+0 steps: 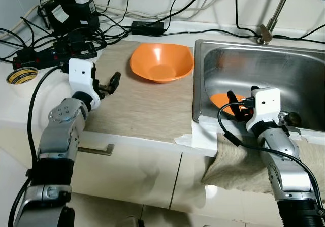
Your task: Kitchen organization
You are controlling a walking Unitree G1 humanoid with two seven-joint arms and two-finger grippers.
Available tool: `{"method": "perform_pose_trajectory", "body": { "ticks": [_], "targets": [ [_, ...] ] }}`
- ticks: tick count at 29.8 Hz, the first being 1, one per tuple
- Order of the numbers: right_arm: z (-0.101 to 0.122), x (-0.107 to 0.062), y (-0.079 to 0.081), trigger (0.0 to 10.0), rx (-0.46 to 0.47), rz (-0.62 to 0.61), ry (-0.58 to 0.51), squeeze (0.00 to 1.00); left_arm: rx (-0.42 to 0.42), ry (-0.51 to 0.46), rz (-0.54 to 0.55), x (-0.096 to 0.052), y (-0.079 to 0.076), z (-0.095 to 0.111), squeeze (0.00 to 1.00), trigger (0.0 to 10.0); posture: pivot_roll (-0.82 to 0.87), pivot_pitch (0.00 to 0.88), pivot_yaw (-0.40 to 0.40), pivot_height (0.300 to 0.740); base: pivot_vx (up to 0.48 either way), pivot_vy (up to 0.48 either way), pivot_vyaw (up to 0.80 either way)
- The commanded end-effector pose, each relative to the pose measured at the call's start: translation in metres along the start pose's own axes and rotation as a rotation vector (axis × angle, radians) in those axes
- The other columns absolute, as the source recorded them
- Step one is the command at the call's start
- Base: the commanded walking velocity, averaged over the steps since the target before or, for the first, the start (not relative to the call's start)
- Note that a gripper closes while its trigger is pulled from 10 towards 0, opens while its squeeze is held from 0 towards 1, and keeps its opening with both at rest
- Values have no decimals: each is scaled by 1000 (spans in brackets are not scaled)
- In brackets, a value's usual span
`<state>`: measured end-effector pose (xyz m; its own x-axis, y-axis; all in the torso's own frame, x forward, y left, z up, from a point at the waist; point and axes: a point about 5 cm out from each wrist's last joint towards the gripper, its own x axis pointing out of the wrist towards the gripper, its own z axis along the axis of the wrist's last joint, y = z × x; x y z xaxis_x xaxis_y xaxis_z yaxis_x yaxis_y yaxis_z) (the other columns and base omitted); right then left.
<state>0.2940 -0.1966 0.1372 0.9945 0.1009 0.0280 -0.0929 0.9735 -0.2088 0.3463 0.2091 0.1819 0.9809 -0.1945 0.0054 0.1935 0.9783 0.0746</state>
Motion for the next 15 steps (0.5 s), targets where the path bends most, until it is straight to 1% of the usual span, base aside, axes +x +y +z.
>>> {"method": "perform_pose_trajectory", "body": {
  "ticks": [1,12,15],
  "targets": [
    [3,-2,0,10000,-8,-9,-16,0,3,-10,11,3,4,5,0,10000,-77,0,44,732,0,0,0],
    [2,-6,0,10000,-8,-19,-15,0,-21,-31,-18,20,-4,16,0,10000,-103,0,54,732,0,0,0],
    [1,-7,0,10000,-8,-23,-14,0,-27,-54,-23,28,-5,25,0,10000,-116,0,56,732,0,0,0]
  ]
}}
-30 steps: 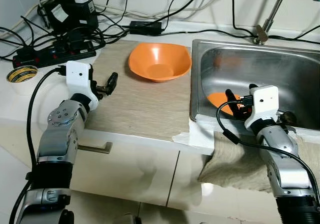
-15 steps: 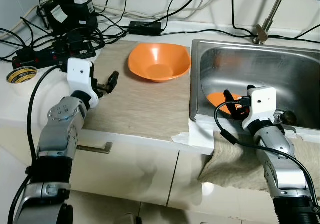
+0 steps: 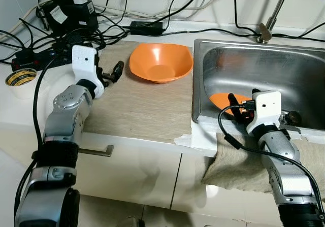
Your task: Kitchen organization
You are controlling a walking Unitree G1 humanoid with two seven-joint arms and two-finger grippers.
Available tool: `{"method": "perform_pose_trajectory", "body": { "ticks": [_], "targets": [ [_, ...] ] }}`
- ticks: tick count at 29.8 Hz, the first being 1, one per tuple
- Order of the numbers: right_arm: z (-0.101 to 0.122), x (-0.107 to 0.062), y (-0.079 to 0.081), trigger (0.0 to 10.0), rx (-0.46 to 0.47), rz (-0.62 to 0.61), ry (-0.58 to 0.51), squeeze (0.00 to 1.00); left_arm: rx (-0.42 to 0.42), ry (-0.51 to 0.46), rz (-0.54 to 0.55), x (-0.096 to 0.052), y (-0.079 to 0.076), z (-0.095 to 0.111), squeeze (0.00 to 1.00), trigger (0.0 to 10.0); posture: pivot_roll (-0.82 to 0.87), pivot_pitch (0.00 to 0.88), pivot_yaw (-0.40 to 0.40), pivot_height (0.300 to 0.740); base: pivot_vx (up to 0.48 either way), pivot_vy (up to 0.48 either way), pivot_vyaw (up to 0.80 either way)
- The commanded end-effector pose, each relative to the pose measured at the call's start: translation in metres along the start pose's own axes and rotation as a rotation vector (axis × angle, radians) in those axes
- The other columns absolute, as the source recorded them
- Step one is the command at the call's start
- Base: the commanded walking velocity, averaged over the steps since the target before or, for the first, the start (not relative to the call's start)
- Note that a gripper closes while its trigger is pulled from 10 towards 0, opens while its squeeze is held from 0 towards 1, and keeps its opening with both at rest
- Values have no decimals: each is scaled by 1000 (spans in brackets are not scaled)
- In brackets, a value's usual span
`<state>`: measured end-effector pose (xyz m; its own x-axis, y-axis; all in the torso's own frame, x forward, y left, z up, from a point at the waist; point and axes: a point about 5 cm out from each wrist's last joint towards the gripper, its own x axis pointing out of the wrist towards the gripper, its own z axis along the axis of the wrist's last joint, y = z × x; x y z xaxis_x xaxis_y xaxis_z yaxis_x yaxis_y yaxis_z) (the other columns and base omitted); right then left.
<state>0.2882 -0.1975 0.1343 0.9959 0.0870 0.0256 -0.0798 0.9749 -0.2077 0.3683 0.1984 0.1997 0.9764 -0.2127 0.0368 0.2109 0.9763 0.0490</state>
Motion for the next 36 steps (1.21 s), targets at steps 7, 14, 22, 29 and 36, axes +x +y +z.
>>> {"method": "perform_pose_trajectory", "body": {
  "ticks": [7,14,22,29,36],
  "targets": [
    [5,-2,-2,10000,-7,-24,-24,0,7,-43,-68,21,-15,15,0,10000,-129,0,61,732,0,0,0],
    [5,-4,-1,10000,-5,-28,-22,0,-2,-40,-81,34,-19,21,0,10000,-139,0,65,732,0,0,0],
    [5,-3,0,10000,-3,-30,-20,0,-98,4,-90,48,-26,22,0,10000,-144,0,70,732,0,0,0],
    [6,-4,1,10000,0,-34,-22,0,-130,65,-89,54,-32,18,0,10000,-148,0,74,732,0,0,0],
    [4,-5,3,10000,4,-33,-18,0,-98,172,-47,55,-31,7,0,10000,-148,0,75,732,0,0,0]
  ]
}}
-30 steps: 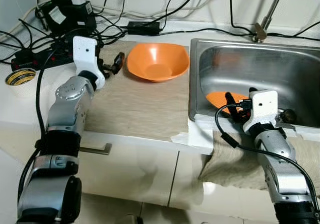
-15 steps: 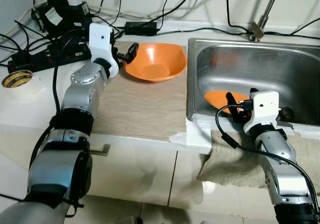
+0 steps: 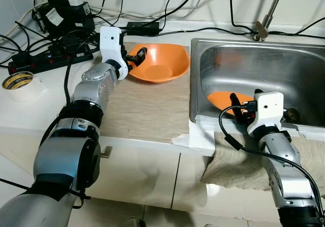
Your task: Kitchen organization
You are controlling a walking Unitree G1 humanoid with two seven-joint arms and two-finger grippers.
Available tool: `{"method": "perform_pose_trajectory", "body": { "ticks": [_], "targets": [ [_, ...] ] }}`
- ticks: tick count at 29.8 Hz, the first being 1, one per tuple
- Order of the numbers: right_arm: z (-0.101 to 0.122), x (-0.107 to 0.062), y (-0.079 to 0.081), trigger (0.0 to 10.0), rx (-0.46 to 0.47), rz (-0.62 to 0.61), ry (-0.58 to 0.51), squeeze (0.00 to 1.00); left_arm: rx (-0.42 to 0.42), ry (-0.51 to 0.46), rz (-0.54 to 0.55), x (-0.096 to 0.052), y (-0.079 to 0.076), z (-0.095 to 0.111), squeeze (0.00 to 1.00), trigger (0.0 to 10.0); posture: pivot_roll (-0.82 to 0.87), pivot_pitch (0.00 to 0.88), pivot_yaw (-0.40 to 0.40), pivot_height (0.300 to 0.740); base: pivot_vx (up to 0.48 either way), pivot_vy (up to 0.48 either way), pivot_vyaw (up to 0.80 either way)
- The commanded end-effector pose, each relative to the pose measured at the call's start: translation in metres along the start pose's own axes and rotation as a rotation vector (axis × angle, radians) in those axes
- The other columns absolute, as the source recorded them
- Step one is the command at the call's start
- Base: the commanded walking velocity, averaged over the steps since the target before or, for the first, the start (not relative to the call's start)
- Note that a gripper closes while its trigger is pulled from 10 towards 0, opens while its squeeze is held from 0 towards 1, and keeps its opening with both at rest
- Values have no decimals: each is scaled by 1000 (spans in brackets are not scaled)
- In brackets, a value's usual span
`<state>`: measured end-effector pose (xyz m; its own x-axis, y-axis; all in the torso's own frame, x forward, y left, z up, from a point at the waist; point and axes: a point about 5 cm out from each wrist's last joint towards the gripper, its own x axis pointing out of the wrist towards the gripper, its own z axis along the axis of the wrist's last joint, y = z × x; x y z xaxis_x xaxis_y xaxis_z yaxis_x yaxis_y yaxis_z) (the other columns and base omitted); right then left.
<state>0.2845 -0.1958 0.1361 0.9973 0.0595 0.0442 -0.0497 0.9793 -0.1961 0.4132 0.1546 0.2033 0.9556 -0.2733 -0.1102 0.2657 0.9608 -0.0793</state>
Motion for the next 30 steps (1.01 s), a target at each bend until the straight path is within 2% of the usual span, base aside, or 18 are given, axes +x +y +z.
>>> {"method": "perform_pose_trajectory", "body": {
  "ticks": [1,12,19,29,30],
  "targets": [
    [2,-2,1,10000,-6,-2,-4,0,33,35,24,1,2,3,0,10000,-148,0,75,732,0,0,0],
    [0,-6,2,10000,-4,1,10,0,42,91,32,3,1,2,0,10000,-151,0,78,732,0,0,0],
    [-1,-8,2,10000,-3,-6,15,0,-50,154,17,4,-3,-3,0,10000,-159,0,85,732,0,0,0],
    [1,-7,0,10000,-7,-10,12,0,-68,216,11,5,-7,-9,0,10000,-164,0,82,732,0,0,0],
    [1,-7,0,10000,-8,-11,11,0,-71,219,13,5,-7,-9,0,4706,-164,0,81,732,0,0,0]
  ]
}}
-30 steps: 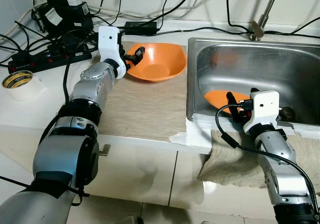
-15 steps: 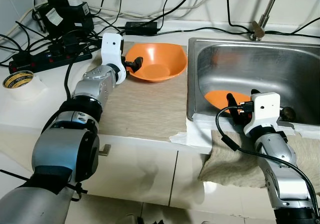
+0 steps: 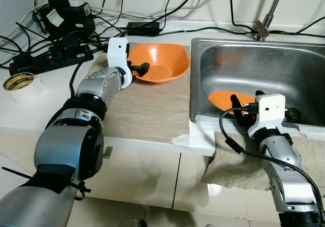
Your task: Kitchen organization
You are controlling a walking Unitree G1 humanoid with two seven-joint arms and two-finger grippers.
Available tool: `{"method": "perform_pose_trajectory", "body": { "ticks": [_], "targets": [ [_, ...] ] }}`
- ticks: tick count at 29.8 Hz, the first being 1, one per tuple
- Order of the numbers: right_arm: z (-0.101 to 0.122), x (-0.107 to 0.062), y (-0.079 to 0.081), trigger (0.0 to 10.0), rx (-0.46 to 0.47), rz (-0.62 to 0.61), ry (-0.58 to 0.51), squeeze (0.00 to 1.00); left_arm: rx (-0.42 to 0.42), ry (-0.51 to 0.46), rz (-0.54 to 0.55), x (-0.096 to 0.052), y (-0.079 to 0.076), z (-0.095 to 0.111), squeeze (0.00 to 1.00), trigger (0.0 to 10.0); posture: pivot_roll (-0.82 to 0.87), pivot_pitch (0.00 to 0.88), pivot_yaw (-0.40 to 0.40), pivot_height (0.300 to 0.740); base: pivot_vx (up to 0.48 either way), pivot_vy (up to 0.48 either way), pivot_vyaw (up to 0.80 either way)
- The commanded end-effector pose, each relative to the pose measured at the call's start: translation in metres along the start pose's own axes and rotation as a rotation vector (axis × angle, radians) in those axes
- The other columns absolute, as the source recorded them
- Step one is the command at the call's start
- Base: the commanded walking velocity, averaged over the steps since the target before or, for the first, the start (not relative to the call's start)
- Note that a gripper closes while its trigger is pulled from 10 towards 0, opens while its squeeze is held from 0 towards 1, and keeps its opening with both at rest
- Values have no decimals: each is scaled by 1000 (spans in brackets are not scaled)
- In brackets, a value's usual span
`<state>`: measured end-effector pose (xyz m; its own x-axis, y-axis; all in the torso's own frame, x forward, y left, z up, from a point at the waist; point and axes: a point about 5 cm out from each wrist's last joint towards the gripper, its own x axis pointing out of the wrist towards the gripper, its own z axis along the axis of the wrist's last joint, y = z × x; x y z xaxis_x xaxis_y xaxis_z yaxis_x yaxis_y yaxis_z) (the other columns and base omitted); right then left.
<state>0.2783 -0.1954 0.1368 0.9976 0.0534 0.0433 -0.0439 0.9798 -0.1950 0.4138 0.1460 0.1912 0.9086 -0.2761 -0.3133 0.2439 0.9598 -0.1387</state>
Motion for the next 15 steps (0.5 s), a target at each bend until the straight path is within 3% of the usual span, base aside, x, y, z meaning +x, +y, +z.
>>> {"method": "perform_pose_trajectory", "body": {
  "ticks": [1,10,15],
  "targets": [
    [0,-1,-1,10000,-9,-6,9,0,-10,10,8,0,0,3,0,0,-164,0,81,732,0,0,0],
    [1,0,0,10000,-8,-4,10,0,-20,18,25,-1,4,4,0,0,-161,0,81,732,0,0,0],
    [0,0,1,10000,-5,-3,11,0,21,37,28,-2,6,2,0,0,-159,0,82,732,0,0,0]
  ]
}}
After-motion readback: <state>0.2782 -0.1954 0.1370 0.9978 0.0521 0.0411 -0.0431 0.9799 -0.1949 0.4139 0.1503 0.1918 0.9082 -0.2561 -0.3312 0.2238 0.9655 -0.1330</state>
